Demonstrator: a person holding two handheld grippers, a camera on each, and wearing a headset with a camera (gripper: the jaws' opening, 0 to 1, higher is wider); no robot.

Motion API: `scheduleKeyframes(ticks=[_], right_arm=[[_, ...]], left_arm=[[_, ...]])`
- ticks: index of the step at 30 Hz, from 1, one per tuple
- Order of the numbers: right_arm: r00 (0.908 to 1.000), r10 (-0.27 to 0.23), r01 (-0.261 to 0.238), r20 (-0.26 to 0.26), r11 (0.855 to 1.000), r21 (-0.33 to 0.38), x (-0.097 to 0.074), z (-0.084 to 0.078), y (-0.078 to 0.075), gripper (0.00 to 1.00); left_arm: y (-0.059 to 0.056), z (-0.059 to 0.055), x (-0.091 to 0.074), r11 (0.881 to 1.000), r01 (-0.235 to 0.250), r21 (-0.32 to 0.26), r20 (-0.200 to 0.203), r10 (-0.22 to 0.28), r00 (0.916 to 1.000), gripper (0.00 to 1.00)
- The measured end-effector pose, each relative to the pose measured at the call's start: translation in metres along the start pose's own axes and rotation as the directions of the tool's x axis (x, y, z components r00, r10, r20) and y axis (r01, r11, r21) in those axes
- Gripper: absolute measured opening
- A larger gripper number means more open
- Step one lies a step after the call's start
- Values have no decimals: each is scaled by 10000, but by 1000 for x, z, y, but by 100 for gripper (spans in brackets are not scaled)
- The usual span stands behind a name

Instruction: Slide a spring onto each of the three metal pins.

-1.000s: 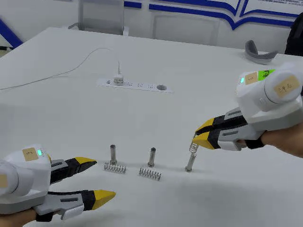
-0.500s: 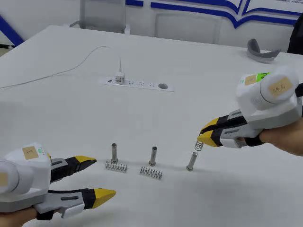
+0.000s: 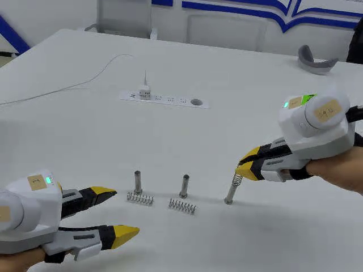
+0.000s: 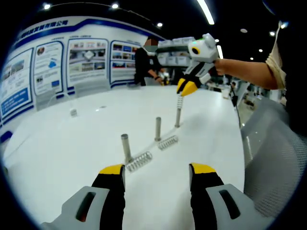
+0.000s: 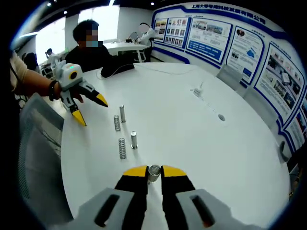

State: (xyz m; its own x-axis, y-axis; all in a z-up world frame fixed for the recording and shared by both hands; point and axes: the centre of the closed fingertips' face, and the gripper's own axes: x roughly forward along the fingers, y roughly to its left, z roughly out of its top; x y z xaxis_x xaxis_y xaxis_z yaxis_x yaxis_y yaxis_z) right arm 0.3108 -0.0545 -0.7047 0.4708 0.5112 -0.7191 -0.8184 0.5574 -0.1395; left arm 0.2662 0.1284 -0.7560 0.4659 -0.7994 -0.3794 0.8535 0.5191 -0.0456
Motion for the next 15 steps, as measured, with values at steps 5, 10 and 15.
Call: scheduleKeyframes(ticks=[5,10,15], right_arm=[[10000,30,-30,-27,10000,63,5,-3,1,11],[9999,-29,29,-108,10000,32,11,-9,0,11],[9999,-81,82,-144,10000,43,18,-14,1,11]], left_arm=[[1,0,-1,10000,-12,-18,5,12,10000,54],[1,0,-1,10000,-6,-33,10,6,10000,54],[0,0,0,10000,25,-8,15,-25,10000,53]])
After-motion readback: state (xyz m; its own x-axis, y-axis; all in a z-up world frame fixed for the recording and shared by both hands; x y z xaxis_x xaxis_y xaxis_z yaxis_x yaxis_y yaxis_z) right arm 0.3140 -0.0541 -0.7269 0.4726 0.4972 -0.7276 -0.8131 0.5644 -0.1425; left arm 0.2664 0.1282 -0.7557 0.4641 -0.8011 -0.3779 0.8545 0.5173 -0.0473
